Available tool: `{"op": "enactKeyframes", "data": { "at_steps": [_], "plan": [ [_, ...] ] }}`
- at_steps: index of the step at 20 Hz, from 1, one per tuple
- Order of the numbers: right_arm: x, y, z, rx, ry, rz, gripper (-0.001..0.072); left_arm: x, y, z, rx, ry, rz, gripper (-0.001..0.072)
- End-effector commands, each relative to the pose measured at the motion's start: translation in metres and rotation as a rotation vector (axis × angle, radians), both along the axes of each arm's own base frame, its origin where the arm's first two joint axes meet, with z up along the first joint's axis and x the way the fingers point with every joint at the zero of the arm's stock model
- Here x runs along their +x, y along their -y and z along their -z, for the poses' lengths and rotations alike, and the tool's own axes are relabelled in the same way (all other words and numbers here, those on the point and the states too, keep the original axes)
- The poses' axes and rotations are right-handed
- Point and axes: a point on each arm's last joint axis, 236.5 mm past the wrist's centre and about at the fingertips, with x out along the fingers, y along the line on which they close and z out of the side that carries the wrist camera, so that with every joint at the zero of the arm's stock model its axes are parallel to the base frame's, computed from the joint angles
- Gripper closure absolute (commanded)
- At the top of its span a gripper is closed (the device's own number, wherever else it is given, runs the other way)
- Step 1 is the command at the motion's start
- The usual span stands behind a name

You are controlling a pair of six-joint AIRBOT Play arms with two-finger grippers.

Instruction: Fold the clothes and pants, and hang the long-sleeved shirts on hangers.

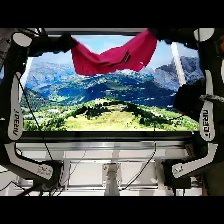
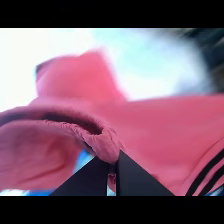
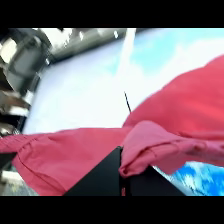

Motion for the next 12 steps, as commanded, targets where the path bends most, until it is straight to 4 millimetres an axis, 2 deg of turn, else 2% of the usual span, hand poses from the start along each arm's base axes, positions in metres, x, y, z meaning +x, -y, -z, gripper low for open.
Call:
{"op": "enactKeyframes", "data": {
  "at_steps": [1, 3, 6, 9, 12],
  "plan": [
    [-0.025, -0.008, 0.061, -0.083, -0.168, -0.05, 0.0709, -0.027, -0.018, 0.045, 0.222, -0.148, 0.021, 0.0697],
    [-0.034, 0.0, 0.083, -0.175, -0.219, -0.04, 0.0709, -0.04, 0.002, 0.051, 0.237, -0.176, 0.083, 0.0697],
    [-0.044, 0.025, 0.108, -0.279, -0.293, 0.008, 0.0709, -0.055, 0.029, 0.069, 0.247, -0.21, 0.14, 0.0697],
    [-0.059, 0.033, 0.131, -0.284, -0.35, 0.016, 0.0709, -0.064, 0.031, 0.099, 0.245, -0.27, 0.108, 0.0697],
    [-0.086, 0.035, 0.16, -0.283, -0.417, 0.018, 0.0709, -0.083, 0.023, 0.129, 0.235, -0.324, 0.06, 0.0697]
  ]
}}
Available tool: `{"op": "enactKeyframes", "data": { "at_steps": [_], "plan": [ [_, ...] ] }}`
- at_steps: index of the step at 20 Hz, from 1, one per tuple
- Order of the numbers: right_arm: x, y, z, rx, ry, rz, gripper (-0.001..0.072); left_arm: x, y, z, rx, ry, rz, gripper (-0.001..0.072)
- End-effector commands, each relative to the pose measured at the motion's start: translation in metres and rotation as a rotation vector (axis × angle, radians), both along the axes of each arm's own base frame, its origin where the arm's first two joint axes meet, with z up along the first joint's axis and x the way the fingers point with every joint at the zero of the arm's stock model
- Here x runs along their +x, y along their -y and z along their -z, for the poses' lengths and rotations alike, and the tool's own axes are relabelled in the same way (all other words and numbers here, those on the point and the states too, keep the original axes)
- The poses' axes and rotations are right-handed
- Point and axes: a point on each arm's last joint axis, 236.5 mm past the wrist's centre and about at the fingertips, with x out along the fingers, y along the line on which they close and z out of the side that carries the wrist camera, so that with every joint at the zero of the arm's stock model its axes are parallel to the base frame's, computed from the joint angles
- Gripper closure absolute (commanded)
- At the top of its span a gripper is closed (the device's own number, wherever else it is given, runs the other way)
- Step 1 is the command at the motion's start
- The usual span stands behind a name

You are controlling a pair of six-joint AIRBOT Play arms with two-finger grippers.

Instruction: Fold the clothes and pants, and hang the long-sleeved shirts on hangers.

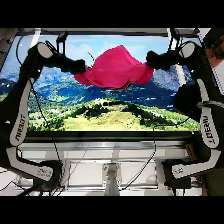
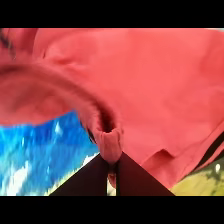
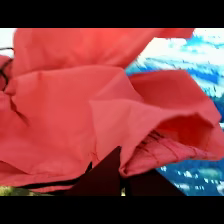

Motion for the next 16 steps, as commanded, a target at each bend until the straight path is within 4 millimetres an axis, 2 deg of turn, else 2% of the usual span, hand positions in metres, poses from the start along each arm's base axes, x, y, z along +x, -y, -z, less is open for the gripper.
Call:
{"op": "enactKeyframes", "data": {
  "at_steps": [1, 4, 9, 13, 16],
  "plan": [
    [-0.031, 0.008, 0.035, -0.023, -0.081, 0.018, 0.0709, -0.024, -0.007, 0.035, 0.011, -0.058, -0.057, 0.0697],
    [-0.062, 0.008, 0.057, -0.009, -0.136, 0.031, 0.0709, -0.06, -0.016, 0.062, 0.023, -0.111, -0.088, 0.0696],
    [-0.115, 0.015, 0.078, -0.003, -0.192, 0.079, 0.0708, -0.119, -0.031, 0.09, 0.036, -0.158, -0.134, 0.0696],
    [-0.153, 0.022, 0.08, 0.002, -0.211, 0.139, 0.0708, -0.167, -0.042, 0.104, 0.032, -0.189, -0.179, 0.0696],
    [-0.183, 0.024, 0.083, 0.012, -0.25, 0.166, 0.0708, -0.187, -0.046, 0.109, 0.034, -0.185, -0.187, 0.0696]
  ]
}}
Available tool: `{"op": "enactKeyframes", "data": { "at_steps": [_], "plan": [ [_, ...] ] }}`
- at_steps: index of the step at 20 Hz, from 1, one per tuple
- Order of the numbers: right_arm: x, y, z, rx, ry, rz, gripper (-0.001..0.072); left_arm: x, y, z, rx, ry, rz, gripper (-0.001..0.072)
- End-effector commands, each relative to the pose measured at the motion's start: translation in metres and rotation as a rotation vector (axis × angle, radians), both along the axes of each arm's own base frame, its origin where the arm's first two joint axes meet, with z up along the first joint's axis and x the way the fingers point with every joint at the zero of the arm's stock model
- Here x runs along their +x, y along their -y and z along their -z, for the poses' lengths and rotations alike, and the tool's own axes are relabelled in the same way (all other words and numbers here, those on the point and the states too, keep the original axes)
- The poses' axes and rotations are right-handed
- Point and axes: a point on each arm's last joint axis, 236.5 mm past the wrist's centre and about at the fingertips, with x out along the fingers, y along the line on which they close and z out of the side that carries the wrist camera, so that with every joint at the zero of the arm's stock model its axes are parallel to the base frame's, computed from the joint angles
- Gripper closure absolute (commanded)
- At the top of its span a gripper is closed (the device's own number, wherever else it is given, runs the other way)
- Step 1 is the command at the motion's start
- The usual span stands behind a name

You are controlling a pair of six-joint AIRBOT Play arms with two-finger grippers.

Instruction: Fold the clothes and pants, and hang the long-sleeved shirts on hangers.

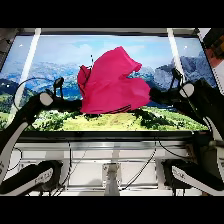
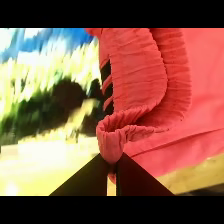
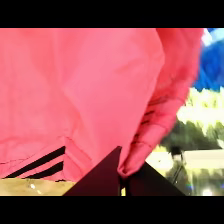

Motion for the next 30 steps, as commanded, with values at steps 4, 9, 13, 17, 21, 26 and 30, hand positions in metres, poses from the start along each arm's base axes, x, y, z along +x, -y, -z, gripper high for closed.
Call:
{"op": "enactKeyframes", "data": {
  "at_steps": [4, 9, 13, 17, 21, 26, 30],
  "plan": [
    [-0.07, -0.008, 0.018, 0.061, -0.13, 0.074, 0.0708, -0.024, -0.007, 0.009, 0.004, 0.007, -0.026, 0.0696],
    [-0.104, -0.045, 0.036, 0.09, -0.221, 0.08, 0.0707, -0.023, -0.026, 0.015, 0.086, 0.008, -0.048, 0.0695],
    [-0.097, -0.049, 0.035, 0.047, -0.163, 0.059, 0.0588, -0.019, -0.044, 0.019, 0.175, 0.03, -0.032, 0.0692],
    [-0.064, -0.02, 0.012, -0.016, -0.066, 0.092, 0.0183, -0.013, -0.065, 0.017, 0.246, 0.053, -0.034, 0.0323],
    [-0.023, 0.01, -0.034, -0.019, 0.064, 0.154, 0.0183, 0.011, -0.109, -0.008, 0.216, 0.09, -0.239, 0.0174],
    [0.037, 0.04, -0.061, 0.059, 0.159, 0.288, 0.0185, 0.088, -0.169, -0.105, 0.008, 0.42, -0.592, 0.0182],
    [0.113, 0.006, -0.045, 0.287, 0.153, 0.308, 0.0185, 0.131, -0.13, -0.115, -0.167, 0.438, -0.48, 0.0219]
  ]
}}
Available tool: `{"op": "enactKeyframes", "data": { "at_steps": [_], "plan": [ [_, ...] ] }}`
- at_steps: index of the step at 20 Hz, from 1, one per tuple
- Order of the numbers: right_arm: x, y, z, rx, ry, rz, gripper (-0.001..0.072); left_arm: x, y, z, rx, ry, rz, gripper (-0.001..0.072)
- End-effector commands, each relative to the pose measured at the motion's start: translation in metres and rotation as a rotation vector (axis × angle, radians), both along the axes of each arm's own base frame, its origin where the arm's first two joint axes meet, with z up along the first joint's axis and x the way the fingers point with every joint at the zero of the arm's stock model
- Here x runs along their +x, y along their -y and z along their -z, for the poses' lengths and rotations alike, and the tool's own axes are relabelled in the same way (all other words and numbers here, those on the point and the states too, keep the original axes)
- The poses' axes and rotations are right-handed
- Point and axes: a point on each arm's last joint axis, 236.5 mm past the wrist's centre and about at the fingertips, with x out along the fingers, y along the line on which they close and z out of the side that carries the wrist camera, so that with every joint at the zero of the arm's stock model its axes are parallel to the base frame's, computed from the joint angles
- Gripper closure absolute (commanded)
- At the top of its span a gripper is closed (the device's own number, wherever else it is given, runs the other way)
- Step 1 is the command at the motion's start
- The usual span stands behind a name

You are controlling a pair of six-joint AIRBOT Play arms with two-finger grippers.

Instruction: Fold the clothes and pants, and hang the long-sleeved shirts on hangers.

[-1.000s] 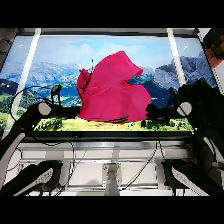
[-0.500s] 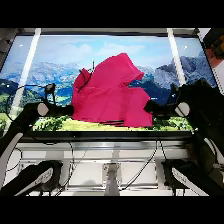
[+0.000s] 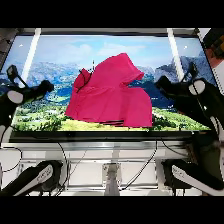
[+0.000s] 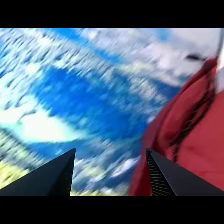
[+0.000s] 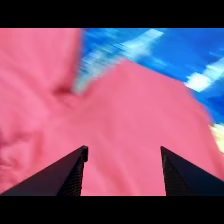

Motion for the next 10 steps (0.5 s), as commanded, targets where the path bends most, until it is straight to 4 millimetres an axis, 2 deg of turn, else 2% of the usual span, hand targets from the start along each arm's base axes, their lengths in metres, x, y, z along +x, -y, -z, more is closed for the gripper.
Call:
{"op": "enactKeyframes", "data": {
  "at_steps": [1, 3, 5, 8, 10],
  "plan": [
    [0.07, -0.012, 0.013, 0.154, 0.042, 0.061, 0.0185, 0.047, 0.021, -0.015, -0.153, 0.094, 0.051, 0.0216],
    [0.09, -0.012, 0.039, 0.169, 0.003, 0.078, 0.0184, 0.068, 0.037, 0.004, -0.24, 0.055, 0.096, 0.0191],
    [0.1, -0.025, 0.055, 0.25, -0.052, 0.086, 0.0185, 0.08, 0.067, 0.023, -0.333, -0.008, 0.216, 0.0106],
    [0.114, -0.04, 0.054, 0.309, -0.051, 0.085, 0.0183, 0.111, 0.088, 0.038, -0.425, -0.03, 0.267, 0.0074],
    [0.12, -0.043, 0.045, 0.29, -0.015, 0.056, 0.0184, 0.134, 0.098, 0.039, -0.437, -0.003, 0.292, 0.0074]
  ]
}}
